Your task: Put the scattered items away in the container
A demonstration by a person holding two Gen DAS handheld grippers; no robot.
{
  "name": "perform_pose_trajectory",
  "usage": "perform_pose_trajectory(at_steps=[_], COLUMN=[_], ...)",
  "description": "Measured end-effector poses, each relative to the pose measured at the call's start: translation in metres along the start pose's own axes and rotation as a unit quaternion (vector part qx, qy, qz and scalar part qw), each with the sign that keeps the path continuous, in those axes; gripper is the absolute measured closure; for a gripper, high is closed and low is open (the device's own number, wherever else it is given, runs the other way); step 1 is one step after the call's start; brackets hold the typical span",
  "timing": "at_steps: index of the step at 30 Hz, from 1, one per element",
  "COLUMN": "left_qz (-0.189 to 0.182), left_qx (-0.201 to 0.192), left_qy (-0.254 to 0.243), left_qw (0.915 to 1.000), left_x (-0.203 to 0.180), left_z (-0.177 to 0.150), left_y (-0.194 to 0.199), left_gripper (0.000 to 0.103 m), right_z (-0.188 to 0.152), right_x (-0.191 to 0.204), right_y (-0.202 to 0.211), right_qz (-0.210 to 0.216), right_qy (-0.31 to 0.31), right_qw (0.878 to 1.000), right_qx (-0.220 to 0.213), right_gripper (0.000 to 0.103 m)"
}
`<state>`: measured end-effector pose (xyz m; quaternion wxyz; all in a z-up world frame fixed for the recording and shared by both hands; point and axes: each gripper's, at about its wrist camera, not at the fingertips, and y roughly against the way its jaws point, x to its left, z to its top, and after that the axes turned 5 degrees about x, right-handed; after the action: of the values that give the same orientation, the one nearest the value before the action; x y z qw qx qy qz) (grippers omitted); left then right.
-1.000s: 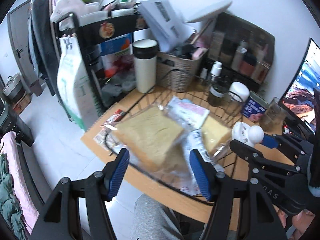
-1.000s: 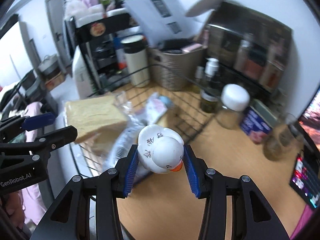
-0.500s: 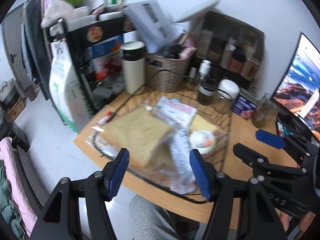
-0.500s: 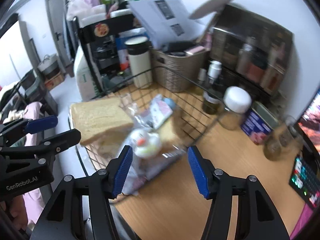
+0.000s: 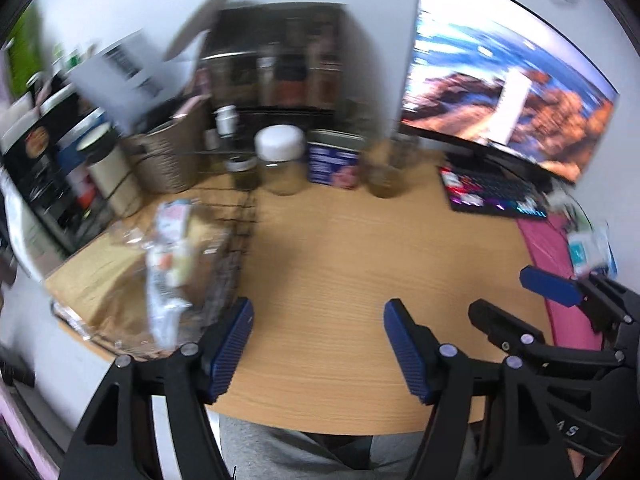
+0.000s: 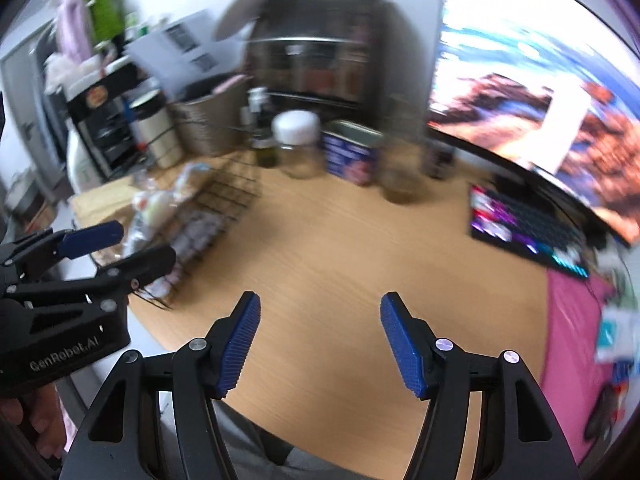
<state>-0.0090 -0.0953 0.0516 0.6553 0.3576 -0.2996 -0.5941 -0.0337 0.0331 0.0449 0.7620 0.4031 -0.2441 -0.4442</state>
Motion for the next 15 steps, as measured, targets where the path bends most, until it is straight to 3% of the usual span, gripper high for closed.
perform_pose_trajectory(at_steps=[6,11,15], left_qz=[-0.004,-0.023,-0.013], left_qx=[-0.010,0.009,0.012], left_qy=[-0.053,-0.060,-0.076], left_qw=[0.9985,0.9979,0.9970], left_x=[-0.051,-0.073,-0.088], left_z=[-0.006,-0.010,-0.017], left_y=[-0.002,-0.011,-0.019], left_gripper=[0.029,0.027,0.026], right_z=[-0.031,-0.053,-0.071], right_x=[-0.045,-0.070,-0.090], right_y=[0.018,0.024,0.027], right_qz=[-0.020,-0.030,-0.044], right_qy=[-0.049,-0.082,-0.111], right_qw=[0.999,0.996,0.993], right_qx=[-0.010,-0.018,-0.023], right_gripper=[0.040,0.040,0.040])
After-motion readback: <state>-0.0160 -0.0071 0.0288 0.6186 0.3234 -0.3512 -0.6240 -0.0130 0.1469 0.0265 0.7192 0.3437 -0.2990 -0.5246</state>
